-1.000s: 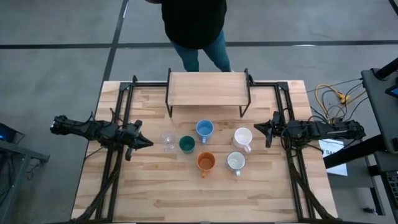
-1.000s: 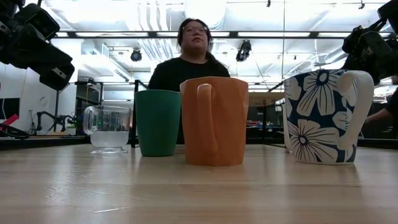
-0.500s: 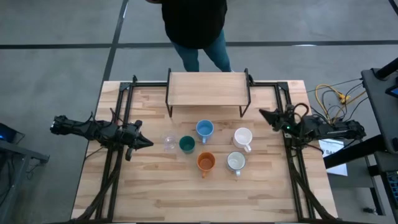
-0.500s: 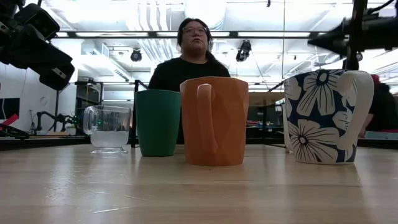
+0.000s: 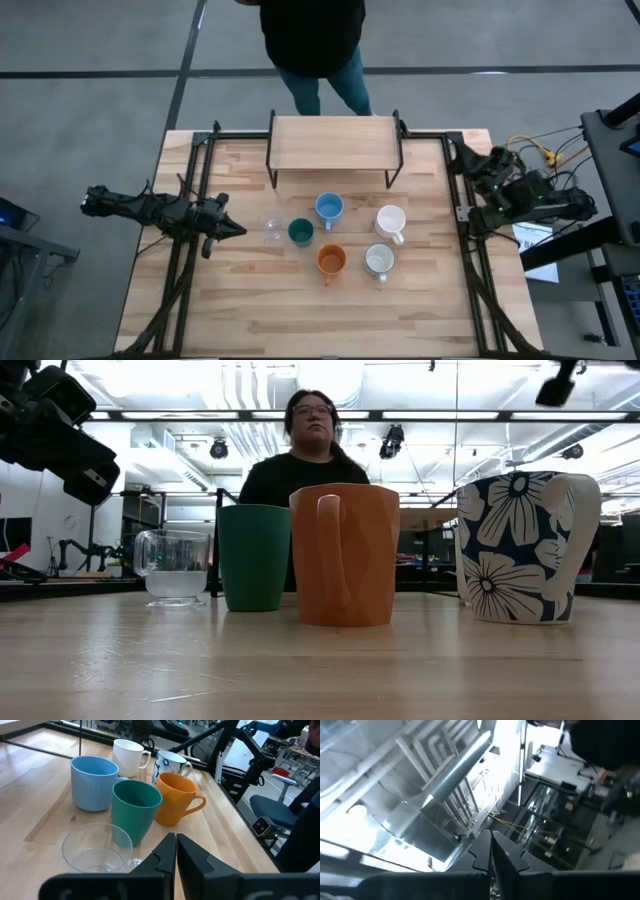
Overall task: Stack small to large cups/mugs on shelf
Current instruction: Put the transparent mug on the shelf
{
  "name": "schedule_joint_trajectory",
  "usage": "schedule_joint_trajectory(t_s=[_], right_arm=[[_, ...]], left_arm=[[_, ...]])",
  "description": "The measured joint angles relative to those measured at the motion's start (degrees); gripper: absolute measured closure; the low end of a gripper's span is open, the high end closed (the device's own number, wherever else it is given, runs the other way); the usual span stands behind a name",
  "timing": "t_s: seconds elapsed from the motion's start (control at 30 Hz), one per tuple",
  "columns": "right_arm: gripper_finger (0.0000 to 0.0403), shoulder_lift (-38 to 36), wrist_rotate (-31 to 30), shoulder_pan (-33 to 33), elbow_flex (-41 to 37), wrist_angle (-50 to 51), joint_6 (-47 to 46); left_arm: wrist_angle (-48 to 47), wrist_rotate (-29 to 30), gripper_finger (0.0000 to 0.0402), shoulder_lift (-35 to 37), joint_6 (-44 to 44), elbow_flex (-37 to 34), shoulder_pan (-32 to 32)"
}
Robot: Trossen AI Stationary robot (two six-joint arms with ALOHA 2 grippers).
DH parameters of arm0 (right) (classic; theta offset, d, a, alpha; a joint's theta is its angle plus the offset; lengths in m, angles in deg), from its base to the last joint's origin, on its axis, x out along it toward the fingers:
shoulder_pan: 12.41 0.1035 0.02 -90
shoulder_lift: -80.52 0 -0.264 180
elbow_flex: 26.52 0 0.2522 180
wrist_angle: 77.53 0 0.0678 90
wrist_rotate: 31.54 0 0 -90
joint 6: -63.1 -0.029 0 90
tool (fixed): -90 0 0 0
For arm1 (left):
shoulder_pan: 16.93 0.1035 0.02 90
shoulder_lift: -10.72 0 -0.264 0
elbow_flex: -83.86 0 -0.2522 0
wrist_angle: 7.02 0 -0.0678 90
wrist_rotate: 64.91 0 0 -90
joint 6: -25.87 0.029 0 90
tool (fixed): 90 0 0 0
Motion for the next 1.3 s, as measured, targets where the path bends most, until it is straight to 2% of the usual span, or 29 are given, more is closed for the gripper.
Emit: schedule_joint_trajectory(t_s=[0.13,0.23,0.43,0.67,0.83,1.03,1.3], right_arm=[[0.0394,5.20,5.93,0.00,6.96,2.63,14.59],[0.0394,9.75,7.48,0.02,13.01,10.22,21.42],[0.0394,20.65,8.93,0.00,27.32,38.79,22.33],[0.0394,34.59,19.21,0.00,42.24,61.24,25.76],[0.0394,44.67,20.03,-0.13,51.95,79.94,30.11],[0.0394,53.40,19.25,-0.15,59.59,87.76,35.99],[0.0393,61.29,18.47,-0.15,66.87,88.56,40.79]], left_arm=[[0.00,0.00,0.0402,0.00,0.00,0.00,-0.01],[0.00,0.00,0.0402,0.00,0.00,0.00,0.01],[0.00,0.00,0.0402,0.00,0.00,0.00,-0.01],[0.01,0.00,0.0402,0.00,0.00,0.00,0.01],[-0.04,0.00,0.0402,0.02,0.00,-0.02,0.01],[0.00,0.00,0.0402,0.00,0.00,-0.02,0.01],[0.00,0.00,0.0402,0.00,0.00,-0.02,0.00]])
